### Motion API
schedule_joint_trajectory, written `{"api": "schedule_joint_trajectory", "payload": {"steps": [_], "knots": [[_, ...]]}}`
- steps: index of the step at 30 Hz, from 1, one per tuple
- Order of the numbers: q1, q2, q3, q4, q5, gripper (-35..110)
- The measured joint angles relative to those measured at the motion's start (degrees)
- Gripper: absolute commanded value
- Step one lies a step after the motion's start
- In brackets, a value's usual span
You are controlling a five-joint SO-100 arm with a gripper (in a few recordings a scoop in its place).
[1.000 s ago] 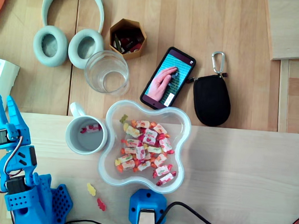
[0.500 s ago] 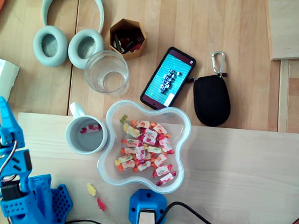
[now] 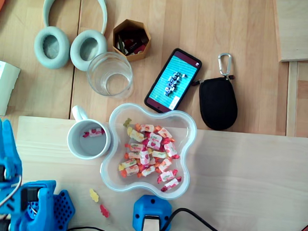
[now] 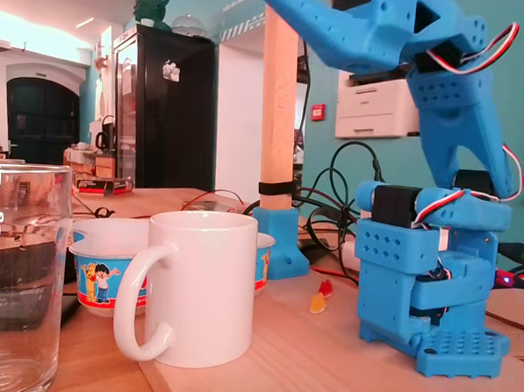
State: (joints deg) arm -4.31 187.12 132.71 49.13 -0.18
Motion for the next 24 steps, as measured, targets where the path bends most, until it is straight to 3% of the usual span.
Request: {"api": "schedule_joint_trajectory", "payload": {"steps": [18,24], "knots": [[2.0,-35.7,-46.1,17.8,1.0,18],[4.1,-40.4,-52.5,29.3,8.2,17]]}}
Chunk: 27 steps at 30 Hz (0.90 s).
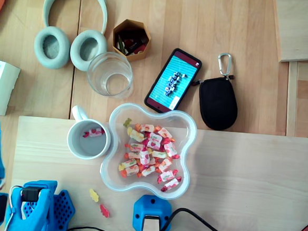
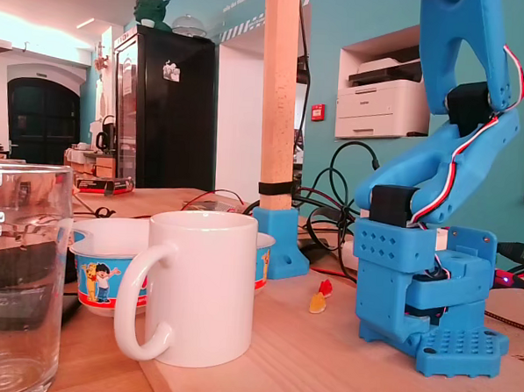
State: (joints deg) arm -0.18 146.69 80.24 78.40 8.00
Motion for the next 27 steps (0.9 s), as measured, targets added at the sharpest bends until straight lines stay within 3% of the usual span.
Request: {"api": "schedule_joint_trajectory", "payload": {"steps": [9,27], "knots": [[14.6,-1.3,-1.2,11.8,16.8,18],[35.6,-25.8,-1.2,18.5,18.1,17]]}}
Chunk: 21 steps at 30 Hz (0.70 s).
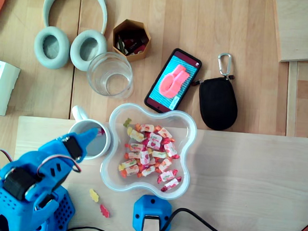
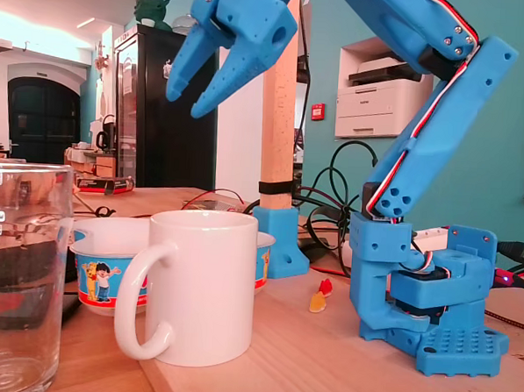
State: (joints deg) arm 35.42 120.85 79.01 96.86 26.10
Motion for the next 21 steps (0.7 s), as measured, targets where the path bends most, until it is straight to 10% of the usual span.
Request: {"api": "schedule_joint_trajectory", "payload": {"steps": [21], "knots": [[20.9,-24.4,8.3,-0.5,-6.1,18]]}}
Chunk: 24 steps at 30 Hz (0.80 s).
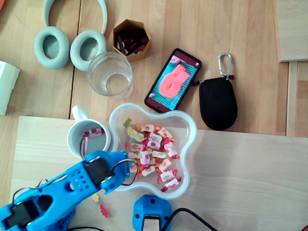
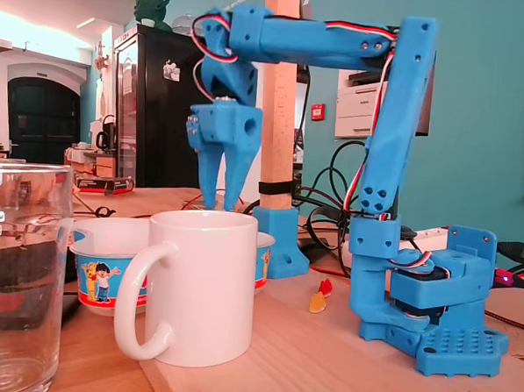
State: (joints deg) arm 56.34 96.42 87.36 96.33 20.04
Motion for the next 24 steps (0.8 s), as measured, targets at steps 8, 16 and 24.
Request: {"api": "schedule_joint_trajectory", "payload": {"steps": [8,16,24], "knots": [[0.9,-4.0,0.0,0.0,0.4,18],[1.1,-5.1,0.1,-3.3,-1.0,24],[1.1,-5.3,1.1,-9.7,-0.4,24]]}}
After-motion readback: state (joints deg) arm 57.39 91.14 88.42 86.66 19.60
